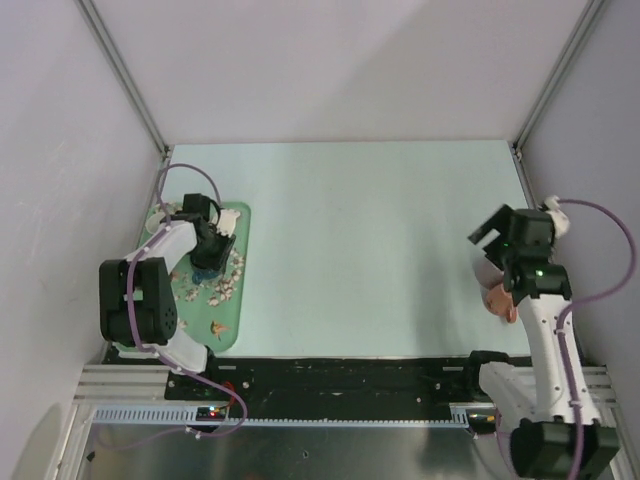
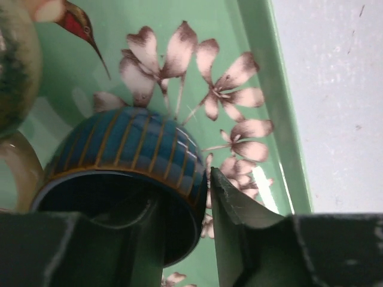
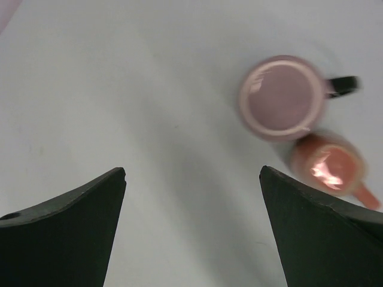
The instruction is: Turn the mug right side up
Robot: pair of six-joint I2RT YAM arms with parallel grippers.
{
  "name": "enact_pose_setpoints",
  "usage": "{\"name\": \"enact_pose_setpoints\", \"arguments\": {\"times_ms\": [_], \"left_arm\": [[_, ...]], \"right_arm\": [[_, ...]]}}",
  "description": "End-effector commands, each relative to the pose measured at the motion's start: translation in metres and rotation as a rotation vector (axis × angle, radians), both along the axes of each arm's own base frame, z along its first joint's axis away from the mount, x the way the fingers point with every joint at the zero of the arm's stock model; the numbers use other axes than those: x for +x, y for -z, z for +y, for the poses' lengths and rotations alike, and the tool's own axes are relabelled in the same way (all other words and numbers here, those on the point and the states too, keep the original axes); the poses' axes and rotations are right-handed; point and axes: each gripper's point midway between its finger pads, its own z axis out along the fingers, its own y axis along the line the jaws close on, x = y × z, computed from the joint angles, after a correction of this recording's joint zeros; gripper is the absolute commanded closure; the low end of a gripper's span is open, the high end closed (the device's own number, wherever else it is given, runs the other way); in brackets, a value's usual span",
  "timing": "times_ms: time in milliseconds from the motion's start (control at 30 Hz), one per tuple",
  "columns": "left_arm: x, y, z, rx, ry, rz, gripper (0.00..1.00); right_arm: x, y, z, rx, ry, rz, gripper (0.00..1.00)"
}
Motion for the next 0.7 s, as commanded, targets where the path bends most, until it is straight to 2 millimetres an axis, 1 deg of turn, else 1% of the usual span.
{"name": "enact_pose_setpoints", "arguments": {"times_ms": [0, 33, 67, 167, 233, 333, 433, 567, 667], "left_arm": [[0.012, -0.008, -0.001, -0.043, 0.037, -0.068, 0.56], [0.011, -0.011, -0.001, -0.043, 0.042, -0.079, 0.51], [0.012, -0.016, -0.001, -0.040, 0.047, -0.099, 0.49], [0.012, -0.034, -0.002, -0.038, 0.064, -0.151, 0.36], [0.011, -0.047, -0.005, -0.048, 0.081, -0.188, 0.30], [0.009, -0.063, -0.010, -0.072, 0.093, -0.210, 0.27], [0.006, -0.074, -0.015, -0.104, 0.092, -0.197, 0.26], [0.012, -0.093, -0.021, -0.121, 0.090, -0.218, 0.25], [0.014, -0.103, -0.024, -0.101, 0.105, -0.236, 0.25]], "right_arm": [[-0.016, 0.014, -0.047, 0.100, 0.154, 0.003, 0.01], [-0.020, 0.019, -0.060, 0.138, 0.213, 0.005, 0.01], [-0.024, 0.022, -0.076, 0.167, 0.279, 0.002, 0.01], [-0.027, 0.030, -0.101, 0.287, 0.366, -0.008, 0.02], [-0.029, 0.037, -0.118, 0.340, 0.430, -0.008, 0.07], [-0.029, 0.047, -0.142, 0.346, 0.499, 0.003, 0.16], [-0.026, 0.061, -0.151, 0.364, 0.527, 0.042, 0.21], [-0.022, 0.086, -0.152, 0.402, 0.549, 0.119, 0.20], [-0.020, 0.104, -0.156, 0.429, 0.579, 0.166, 0.21]]}}
